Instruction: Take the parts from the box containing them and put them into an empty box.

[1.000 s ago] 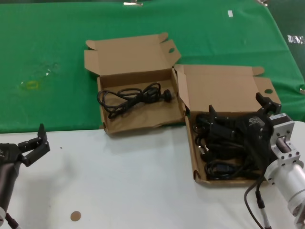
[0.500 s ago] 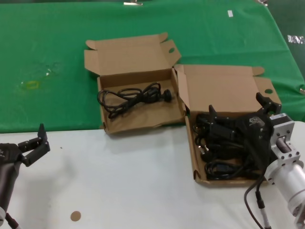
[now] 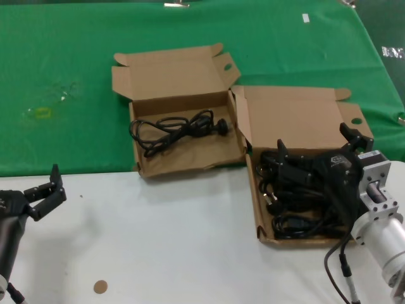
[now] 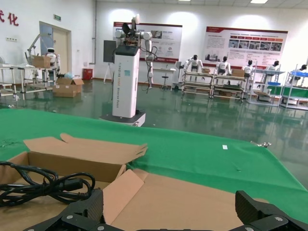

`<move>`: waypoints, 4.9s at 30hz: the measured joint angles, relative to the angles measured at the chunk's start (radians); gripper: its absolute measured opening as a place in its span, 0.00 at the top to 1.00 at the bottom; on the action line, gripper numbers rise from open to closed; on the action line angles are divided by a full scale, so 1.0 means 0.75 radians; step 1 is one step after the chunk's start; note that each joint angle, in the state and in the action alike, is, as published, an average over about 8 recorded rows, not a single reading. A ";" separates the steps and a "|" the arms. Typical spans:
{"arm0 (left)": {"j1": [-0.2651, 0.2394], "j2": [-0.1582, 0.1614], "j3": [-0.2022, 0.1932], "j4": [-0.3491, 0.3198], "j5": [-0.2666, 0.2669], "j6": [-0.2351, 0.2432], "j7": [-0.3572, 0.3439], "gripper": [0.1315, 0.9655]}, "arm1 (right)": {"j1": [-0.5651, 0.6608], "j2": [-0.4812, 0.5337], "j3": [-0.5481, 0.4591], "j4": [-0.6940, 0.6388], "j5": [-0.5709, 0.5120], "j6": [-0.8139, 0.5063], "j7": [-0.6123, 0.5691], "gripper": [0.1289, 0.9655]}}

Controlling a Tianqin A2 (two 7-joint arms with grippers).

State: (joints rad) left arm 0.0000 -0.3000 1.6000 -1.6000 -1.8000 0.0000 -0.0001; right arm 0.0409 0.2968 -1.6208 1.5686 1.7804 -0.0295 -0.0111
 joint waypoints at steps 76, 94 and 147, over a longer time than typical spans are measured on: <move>0.000 0.000 0.000 0.000 0.000 0.000 0.000 0.00 | 0.000 0.000 0.000 0.000 0.000 0.000 0.000 0.00; 0.000 0.000 0.000 0.000 0.000 0.000 0.000 0.00 | 0.000 0.000 0.000 0.000 0.000 0.000 0.000 0.00; 0.000 0.000 0.000 0.000 0.000 0.000 0.000 0.00 | 0.000 0.000 0.000 0.000 0.000 0.000 0.000 0.00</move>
State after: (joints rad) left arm 0.0000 -0.3000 1.6000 -1.6000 -1.8000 0.0000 0.0000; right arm 0.0409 0.2968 -1.6208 1.5686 1.7804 -0.0295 -0.0111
